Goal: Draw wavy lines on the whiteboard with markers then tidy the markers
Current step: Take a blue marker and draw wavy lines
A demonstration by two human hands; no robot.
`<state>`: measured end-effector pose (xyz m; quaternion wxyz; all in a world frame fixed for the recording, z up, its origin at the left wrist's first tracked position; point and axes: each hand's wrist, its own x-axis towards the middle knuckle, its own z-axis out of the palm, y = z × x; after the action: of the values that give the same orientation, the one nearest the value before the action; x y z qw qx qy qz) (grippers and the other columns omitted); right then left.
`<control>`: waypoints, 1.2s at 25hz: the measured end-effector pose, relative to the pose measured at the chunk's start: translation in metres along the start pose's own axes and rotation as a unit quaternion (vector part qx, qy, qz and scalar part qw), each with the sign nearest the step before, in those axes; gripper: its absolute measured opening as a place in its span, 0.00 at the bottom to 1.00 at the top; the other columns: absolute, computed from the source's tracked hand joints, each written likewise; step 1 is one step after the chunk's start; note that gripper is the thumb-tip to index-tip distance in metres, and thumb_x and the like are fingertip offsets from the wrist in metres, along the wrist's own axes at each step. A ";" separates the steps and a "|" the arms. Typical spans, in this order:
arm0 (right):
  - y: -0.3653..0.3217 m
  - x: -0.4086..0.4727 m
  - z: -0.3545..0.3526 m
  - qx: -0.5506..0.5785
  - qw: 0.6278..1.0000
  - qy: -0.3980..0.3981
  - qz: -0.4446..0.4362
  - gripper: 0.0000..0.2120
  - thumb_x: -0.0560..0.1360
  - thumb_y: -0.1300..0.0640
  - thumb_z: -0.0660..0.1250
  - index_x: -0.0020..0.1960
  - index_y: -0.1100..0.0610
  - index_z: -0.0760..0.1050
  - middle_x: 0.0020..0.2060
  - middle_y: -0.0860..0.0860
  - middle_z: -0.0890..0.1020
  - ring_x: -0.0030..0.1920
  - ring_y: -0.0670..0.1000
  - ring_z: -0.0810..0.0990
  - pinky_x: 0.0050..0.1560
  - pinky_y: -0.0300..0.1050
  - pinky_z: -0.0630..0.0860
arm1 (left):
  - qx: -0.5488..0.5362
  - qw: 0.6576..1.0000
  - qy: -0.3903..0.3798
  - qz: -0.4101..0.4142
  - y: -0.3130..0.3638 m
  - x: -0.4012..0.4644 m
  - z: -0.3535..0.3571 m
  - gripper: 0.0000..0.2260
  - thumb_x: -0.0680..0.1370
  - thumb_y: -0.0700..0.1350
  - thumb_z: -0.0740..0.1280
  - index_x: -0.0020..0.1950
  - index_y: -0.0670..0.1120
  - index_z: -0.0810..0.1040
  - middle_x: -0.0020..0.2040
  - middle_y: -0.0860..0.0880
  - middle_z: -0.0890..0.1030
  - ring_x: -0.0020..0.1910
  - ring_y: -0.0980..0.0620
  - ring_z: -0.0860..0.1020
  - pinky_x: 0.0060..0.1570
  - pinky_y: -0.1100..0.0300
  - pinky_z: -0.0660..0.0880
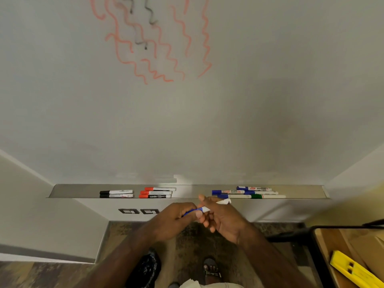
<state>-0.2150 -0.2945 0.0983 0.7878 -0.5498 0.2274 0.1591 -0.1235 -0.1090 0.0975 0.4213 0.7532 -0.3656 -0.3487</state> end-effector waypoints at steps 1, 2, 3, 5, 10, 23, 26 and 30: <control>0.002 -0.001 0.004 0.000 1.000 0.009 0.002 0.20 0.75 0.39 0.73 0.43 0.57 0.83 0.38 0.56 0.82 0.34 0.50 0.77 0.30 0.40 0.71 | -0.009 1.000 -0.008 0.007 0.001 -0.002 -0.001 0.14 0.86 0.56 0.61 0.55 0.51 0.83 0.51 0.51 0.86 0.54 0.48 0.84 0.60 0.46 0.79; 0.004 -0.002 0.007 0.004 1.000 0.020 0.002 0.18 0.75 0.40 0.74 0.42 0.56 0.83 0.38 0.56 0.82 0.33 0.50 0.77 0.30 0.40 0.70 | -0.009 1.000 -0.015 0.012 0.002 -0.003 -0.001 0.13 0.87 0.55 0.61 0.56 0.50 0.83 0.52 0.51 0.86 0.54 0.48 0.84 0.61 0.47 0.79; 0.005 -0.003 0.009 0.010 1.000 0.030 0.003 0.16 0.76 0.41 0.74 0.43 0.55 0.83 0.37 0.56 0.82 0.33 0.50 0.77 0.29 0.40 0.69 | 0.001 1.000 -0.017 0.014 0.002 -0.004 0.000 0.13 0.87 0.55 0.60 0.56 0.51 0.82 0.52 0.52 0.86 0.54 0.49 0.84 0.60 0.50 0.80; 0.006 -0.004 0.011 0.016 0.999 0.040 -0.002 0.14 0.79 0.46 0.73 0.46 0.57 0.80 0.36 0.57 0.82 0.31 0.50 0.76 0.27 0.40 0.68 | 0.031 0.999 -0.011 0.018 0.005 -0.007 0.005 0.11 0.87 0.55 0.60 0.56 0.55 0.80 0.50 0.58 0.84 0.51 0.54 0.83 0.56 0.59 0.79; -0.003 -0.005 0.004 -0.015 1.000 0.015 -0.021 0.13 0.80 0.49 0.72 0.44 0.58 0.80 0.36 0.61 0.82 0.29 0.53 0.77 0.25 0.40 0.71 | -0.007 0.999 -0.027 0.031 0.010 -0.010 0.006 0.13 0.88 0.51 0.58 0.56 0.48 0.80 0.52 0.51 0.84 0.54 0.48 0.82 0.60 0.48 0.78; -0.049 -0.004 -0.015 0.069 0.996 -0.051 0.026 0.13 0.79 0.53 0.67 0.41 0.60 0.81 0.27 0.58 0.80 0.21 0.49 0.78 0.17 0.37 0.69 | -0.349 0.931 -0.100 -0.044 -0.001 -0.030 -0.027 0.18 0.86 0.51 0.61 0.71 0.42 0.78 0.32 0.50 0.62 0.30 0.51 0.60 0.34 0.57 0.63; -0.075 -0.007 -0.053 0.159 0.986 0.039 -0.029 0.11 0.76 0.53 0.69 0.39 0.60 0.81 0.25 0.58 0.78 0.20 0.51 0.77 0.16 0.38 0.70 | -0.357 0.932 -0.021 -0.065 -0.014 -0.048 -0.061 0.20 0.85 0.53 0.61 0.76 0.49 0.75 0.34 0.49 0.61 0.32 0.51 0.59 0.35 0.58 0.63; -0.094 0.002 -0.050 0.143 0.986 0.026 -0.085 0.13 0.81 0.51 0.68 0.44 0.59 0.82 0.29 0.58 0.80 0.26 0.52 0.78 0.25 0.40 0.74 | -0.204 0.974 0.061 -0.071 -0.006 -0.044 -0.086 0.18 0.85 0.55 0.62 0.75 0.55 0.72 0.37 0.50 0.69 0.35 0.53 0.67 0.41 0.58 0.71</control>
<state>-0.1757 -0.3740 0.1571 0.8630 -0.4526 0.2204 0.0432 -0.0715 -0.0372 0.1360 0.5617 0.6955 -0.2056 -0.3980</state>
